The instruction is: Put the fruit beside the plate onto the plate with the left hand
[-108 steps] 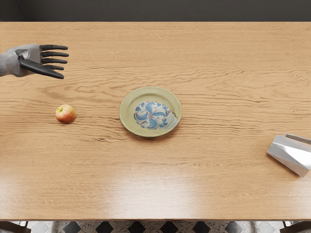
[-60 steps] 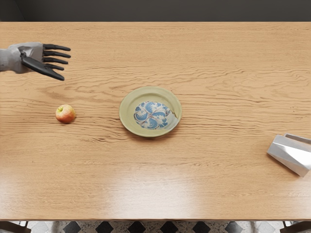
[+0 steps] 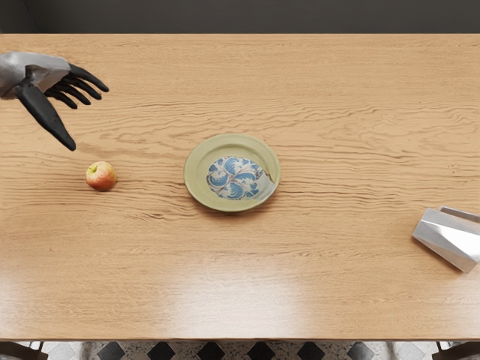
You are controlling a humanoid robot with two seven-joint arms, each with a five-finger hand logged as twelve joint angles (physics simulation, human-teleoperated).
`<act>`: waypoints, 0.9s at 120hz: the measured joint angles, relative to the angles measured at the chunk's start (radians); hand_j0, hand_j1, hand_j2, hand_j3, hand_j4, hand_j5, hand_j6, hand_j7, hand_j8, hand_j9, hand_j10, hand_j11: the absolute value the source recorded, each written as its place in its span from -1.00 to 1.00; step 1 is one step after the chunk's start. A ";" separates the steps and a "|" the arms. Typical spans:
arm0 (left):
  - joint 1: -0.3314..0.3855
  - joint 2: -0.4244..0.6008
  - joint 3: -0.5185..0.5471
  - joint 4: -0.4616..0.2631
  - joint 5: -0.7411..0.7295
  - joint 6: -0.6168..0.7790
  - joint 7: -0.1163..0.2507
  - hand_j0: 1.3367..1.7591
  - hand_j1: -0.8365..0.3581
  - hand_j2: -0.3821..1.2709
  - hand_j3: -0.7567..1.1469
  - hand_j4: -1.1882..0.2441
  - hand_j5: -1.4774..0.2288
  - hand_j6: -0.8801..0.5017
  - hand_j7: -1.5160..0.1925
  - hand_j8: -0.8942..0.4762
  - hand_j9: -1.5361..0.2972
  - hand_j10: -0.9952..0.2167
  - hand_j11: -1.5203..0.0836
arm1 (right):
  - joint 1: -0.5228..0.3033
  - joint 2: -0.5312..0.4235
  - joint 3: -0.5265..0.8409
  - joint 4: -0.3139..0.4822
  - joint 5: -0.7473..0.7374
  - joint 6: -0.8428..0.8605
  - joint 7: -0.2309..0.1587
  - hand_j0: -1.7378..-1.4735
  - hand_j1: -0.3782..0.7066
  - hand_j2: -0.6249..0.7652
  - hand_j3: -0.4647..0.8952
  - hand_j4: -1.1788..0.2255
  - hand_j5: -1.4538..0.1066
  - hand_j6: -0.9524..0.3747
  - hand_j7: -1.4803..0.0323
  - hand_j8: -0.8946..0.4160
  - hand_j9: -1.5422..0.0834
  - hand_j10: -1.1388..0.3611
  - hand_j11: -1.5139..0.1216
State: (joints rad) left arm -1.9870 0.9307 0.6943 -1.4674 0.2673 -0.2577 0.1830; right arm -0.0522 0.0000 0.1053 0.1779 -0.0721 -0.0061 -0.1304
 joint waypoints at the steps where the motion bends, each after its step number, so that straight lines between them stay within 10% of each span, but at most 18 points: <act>1: -0.017 -0.015 0.025 -0.006 -0.005 0.011 0.000 0.52 0.49 -0.48 -0.20 0.31 0.36 -0.08 0.40 -0.06 0.33 0.23 0.50 | 0.000 0.000 0.000 0.000 0.000 0.000 0.000 -0.40 -0.89 -0.11 -0.32 0.64 0.82 0.40 0.91 0.33 0.86 0.48 0.81; 36: -0.244 -0.281 0.464 -0.137 -0.234 0.265 0.002 0.52 0.49 -0.48 -0.20 0.31 0.36 -0.08 0.40 -0.06 0.33 0.23 0.50 | 0.000 0.000 0.000 0.000 0.000 0.000 0.000 -0.40 -0.89 -0.11 -0.32 0.64 0.82 0.40 0.91 0.33 0.86 0.48 0.81; 108: -0.151 -0.464 0.504 -0.251 -0.045 0.618 0.073 0.52 0.49 -0.48 -0.20 0.31 0.36 -0.08 0.40 -0.06 0.33 0.23 0.50 | 0.000 0.000 0.000 0.000 0.000 0.000 0.000 -0.40 -0.89 -0.11 -0.32 0.64 0.82 0.40 0.91 0.33 0.86 0.48 0.81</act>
State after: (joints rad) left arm -2.1383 0.4663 1.1979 -1.7184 0.2223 0.3599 0.2561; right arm -0.0522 0.0000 0.1056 0.1779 -0.0721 -0.0061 -0.1304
